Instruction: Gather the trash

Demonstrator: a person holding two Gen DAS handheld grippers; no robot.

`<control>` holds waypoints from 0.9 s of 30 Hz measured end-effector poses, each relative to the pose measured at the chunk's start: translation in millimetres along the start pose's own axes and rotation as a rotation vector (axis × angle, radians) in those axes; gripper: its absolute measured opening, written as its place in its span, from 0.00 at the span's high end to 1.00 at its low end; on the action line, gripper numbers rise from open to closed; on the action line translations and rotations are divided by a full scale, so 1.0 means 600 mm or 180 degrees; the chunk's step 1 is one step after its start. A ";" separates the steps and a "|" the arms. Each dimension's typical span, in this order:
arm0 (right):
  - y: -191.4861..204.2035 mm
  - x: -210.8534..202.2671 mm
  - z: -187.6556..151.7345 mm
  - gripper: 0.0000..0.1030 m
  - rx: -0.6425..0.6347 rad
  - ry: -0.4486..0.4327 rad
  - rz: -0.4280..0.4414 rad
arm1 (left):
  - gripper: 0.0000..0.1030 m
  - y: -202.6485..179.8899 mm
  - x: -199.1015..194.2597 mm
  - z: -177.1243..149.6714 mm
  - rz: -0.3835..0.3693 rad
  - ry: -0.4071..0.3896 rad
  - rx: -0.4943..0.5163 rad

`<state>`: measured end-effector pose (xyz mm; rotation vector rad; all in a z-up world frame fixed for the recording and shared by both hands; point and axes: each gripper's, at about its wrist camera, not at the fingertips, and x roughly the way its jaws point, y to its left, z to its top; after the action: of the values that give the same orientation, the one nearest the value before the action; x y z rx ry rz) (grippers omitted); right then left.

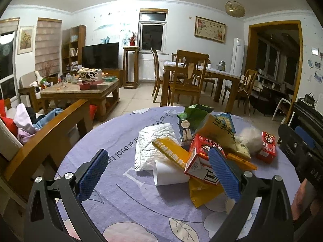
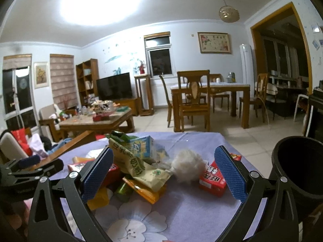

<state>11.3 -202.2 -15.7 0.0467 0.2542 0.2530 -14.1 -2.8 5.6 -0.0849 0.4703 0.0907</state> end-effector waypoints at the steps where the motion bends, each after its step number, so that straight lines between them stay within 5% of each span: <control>1: -0.001 0.001 0.000 0.04 0.0016 0.0012 0.0014 | 0.05 0.000 0.000 0.000 -0.0004 0.0000 0.0004; 27: 0.015 0.032 -0.010 0.04 -0.0171 0.0218 -0.0232 | 0.05 0.004 0.001 -0.002 -0.0059 -0.0025 -0.0102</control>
<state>25.2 -188.4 -25.7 -0.0243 0.3166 0.1890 -14.3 -0.6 4.0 -0.1203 0.4601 0.0805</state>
